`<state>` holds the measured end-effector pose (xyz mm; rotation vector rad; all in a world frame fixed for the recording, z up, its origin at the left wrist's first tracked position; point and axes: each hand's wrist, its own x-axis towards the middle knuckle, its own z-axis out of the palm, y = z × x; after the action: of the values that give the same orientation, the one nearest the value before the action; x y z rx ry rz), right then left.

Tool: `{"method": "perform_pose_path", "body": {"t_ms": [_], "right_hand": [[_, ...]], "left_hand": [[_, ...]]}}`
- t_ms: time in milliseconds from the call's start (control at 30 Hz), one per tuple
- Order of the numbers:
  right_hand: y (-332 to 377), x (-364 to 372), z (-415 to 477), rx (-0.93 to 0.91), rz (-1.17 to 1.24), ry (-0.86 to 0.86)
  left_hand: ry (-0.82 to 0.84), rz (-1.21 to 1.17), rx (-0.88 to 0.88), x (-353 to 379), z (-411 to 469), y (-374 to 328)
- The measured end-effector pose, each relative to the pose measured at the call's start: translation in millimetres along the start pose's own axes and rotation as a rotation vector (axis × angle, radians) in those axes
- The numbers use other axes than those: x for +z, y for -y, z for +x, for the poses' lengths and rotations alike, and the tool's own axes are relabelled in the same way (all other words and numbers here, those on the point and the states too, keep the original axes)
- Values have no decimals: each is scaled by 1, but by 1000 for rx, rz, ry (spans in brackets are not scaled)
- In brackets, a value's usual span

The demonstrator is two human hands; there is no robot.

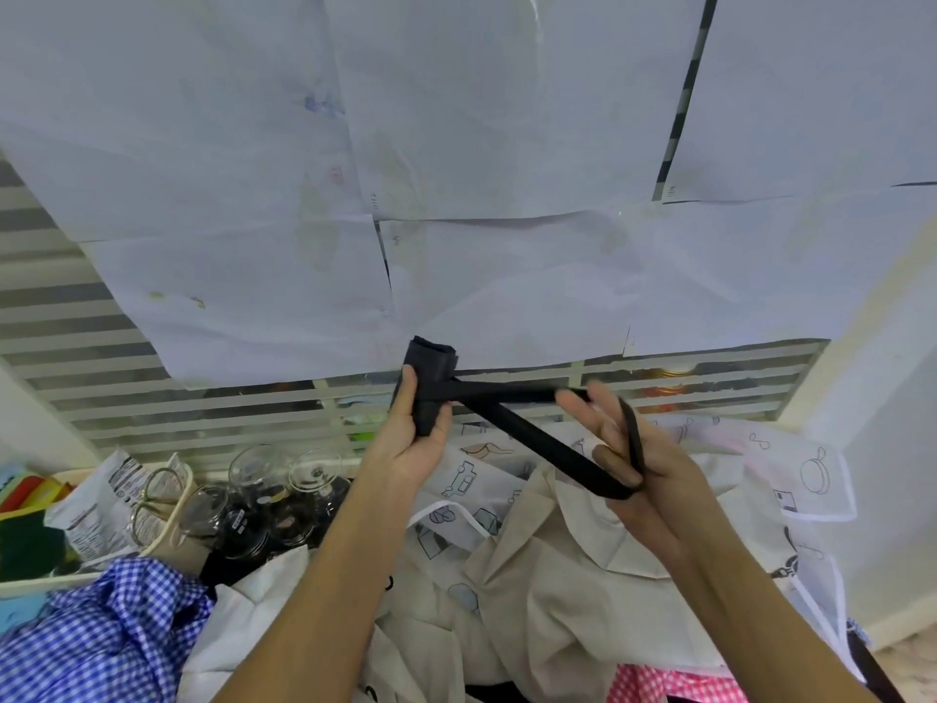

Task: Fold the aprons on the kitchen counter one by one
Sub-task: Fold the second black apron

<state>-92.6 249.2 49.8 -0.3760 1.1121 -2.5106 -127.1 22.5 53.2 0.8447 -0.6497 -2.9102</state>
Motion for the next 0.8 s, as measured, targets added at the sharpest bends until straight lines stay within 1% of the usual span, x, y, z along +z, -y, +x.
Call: {"method": "perform_pose_path", "body": {"t_ms": [67, 133, 200, 233, 267, 333, 367, 400, 467, 500, 533, 600, 667, 800], "right_hand": [[-4, 6, 7, 41, 201, 7], [-2, 5, 13, 54, 331, -13], [-1, -4, 18, 55, 360, -103], [1, -7, 21, 74, 342, -137], [2, -7, 21, 110, 290, -163], [9, -9, 22, 222, 128, -172], [16, -7, 20, 294, 8, -123], [25, -3, 20, 363, -127, -31], [48, 2, 23, 449, -380, 152], [59, 1, 29, 456, -472, 186], [70, 1, 35, 460, -548, 185], [86, 8, 49, 472, -644, 193], [98, 12, 61, 434, -637, 169], [116, 25, 81, 344, -521, 68]], "left_hand": [[16, -46, -16, 5, -3, 13], [68, -86, -22, 6, -6, 19], [170, -70, -20, 5, -10, 21], [225, -11, 4, 4, -12, 21], [272, 93, 43, 4, -15, 22], [342, 393, 147, 6, -20, 24], [370, 559, 195, 7, -22, 24], [400, 737, 232, 8, -24, 24], [473, 1054, 226, 10, -29, 26], [502, 1164, 204, 11, -32, 28], [515, 1232, 202, 13, -35, 30], [540, 1270, 234, 21, -42, 34], [588, 1285, 257, 30, -48, 29], [796, 1440, 276, 49, -62, 13]]}}
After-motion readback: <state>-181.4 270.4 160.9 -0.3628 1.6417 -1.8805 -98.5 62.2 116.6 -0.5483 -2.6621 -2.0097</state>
